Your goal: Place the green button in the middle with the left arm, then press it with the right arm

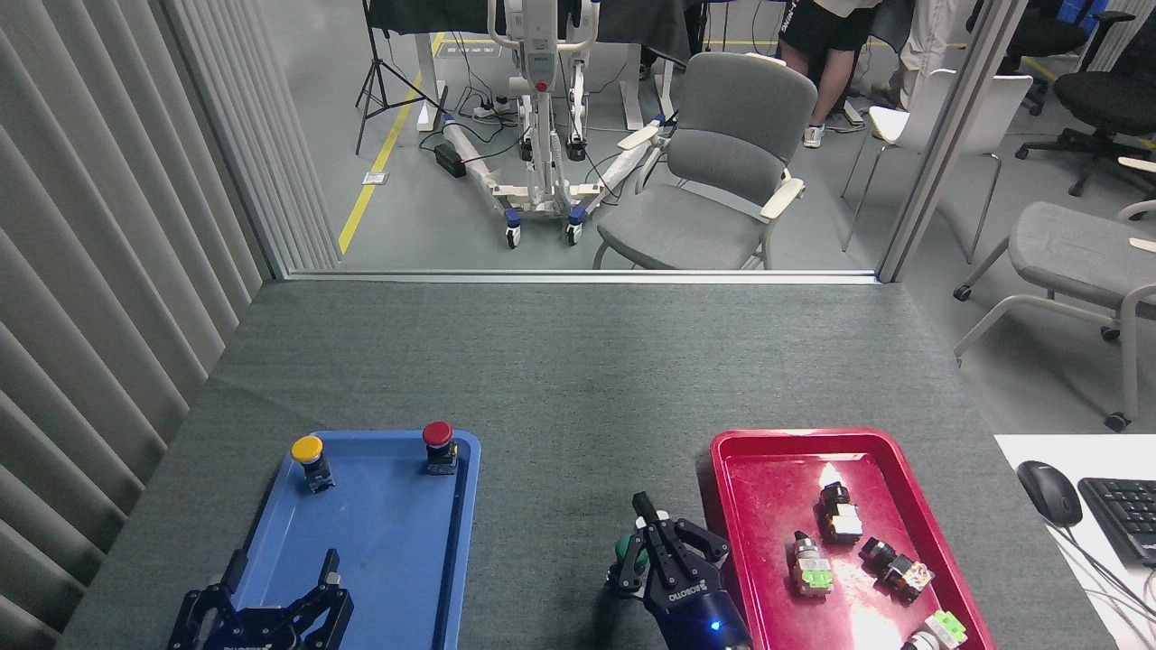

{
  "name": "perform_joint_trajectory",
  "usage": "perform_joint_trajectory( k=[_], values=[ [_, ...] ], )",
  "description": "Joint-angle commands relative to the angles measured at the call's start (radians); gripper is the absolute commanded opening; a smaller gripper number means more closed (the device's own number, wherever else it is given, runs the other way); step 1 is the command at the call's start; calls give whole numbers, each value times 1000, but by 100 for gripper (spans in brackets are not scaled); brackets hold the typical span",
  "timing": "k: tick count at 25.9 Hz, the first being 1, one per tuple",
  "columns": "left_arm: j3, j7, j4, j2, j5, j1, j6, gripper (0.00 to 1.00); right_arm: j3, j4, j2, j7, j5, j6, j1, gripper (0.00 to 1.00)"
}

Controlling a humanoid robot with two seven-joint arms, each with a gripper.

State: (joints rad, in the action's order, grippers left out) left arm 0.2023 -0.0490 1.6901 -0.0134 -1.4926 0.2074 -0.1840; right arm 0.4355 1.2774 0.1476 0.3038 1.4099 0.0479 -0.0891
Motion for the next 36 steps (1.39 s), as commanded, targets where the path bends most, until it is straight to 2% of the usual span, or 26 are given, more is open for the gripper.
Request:
perform_joint_trajectory(
  k=[1,6,12,16,27,32,36],
  values=[
    [-4,0,2,4,0,6,-3,99,-34,13,4,35,-23,39,-1,97],
    [-6,-6,2,6,-2,14,-3,99,-159,19,4,93,-22,39,20,99],
    [-9,-12,6,15,0,14,-43,99,-299,22,10,101,-9,38,103,100],
    [-31,-11,6,27,0,15,-45,99,-311,57,13,100,30,38,132,100],
    [-55,-2,28,29,0,12,-45,99,-351,89,29,87,29,35,158,100],
    [-73,-2,28,29,0,4,-45,99,-351,188,27,-11,29,9,210,100],
    [-106,-2,29,33,0,4,-45,99,-351,207,26,-11,30,12,227,100]
  ],
)
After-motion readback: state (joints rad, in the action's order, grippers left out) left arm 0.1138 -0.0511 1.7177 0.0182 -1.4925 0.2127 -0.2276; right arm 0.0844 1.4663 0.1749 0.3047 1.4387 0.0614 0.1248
